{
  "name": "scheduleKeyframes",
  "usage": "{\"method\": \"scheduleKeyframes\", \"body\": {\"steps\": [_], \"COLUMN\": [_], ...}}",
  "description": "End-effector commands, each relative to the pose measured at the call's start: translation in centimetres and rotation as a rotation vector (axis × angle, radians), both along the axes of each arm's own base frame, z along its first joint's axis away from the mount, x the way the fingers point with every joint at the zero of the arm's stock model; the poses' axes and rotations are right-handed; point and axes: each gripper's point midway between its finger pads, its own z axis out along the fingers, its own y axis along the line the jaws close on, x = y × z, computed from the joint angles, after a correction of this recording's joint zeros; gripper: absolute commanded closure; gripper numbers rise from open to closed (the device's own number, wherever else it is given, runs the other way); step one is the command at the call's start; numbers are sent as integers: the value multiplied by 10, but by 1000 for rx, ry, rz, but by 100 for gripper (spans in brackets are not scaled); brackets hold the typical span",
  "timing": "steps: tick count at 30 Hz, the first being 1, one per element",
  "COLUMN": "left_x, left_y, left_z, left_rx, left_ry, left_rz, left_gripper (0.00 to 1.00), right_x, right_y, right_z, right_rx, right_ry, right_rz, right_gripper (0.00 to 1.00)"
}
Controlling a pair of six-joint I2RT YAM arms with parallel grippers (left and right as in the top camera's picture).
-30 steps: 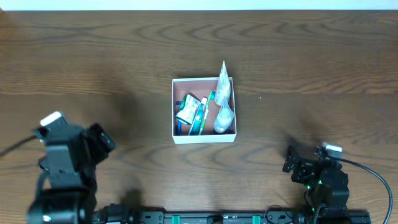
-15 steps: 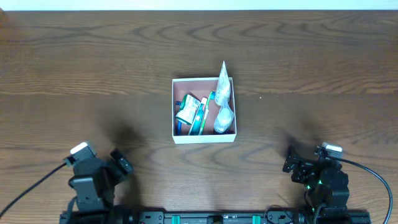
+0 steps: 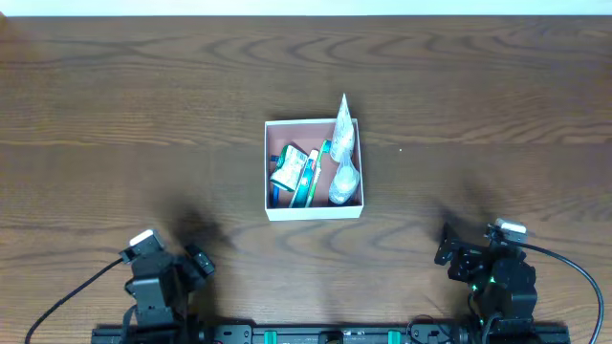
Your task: Pack container
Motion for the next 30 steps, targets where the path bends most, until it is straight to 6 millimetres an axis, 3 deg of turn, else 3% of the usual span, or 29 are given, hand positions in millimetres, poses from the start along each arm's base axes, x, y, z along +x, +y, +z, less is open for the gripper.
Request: {"method": "scheduleKeyframes", "body": {"steps": [1, 15, 30], "left_x": [1, 0, 2], "left_y": [-1, -1, -2], "left_z": [-3, -13, -11], "left_rx": [5, 6, 8], "left_ry": [-10, -26, -47], "left_rz": [-12, -15, -19], "left_gripper": [2, 2, 2], "right_x": [0, 0, 0], "right_y": [-1, -1, -1], "right_z": [-2, -2, -2], "right_rx": [-8, -8, -8], "right_ry": [1, 1, 1], "right_rz": [1, 1, 1], "right_gripper": [1, 1, 1]}}
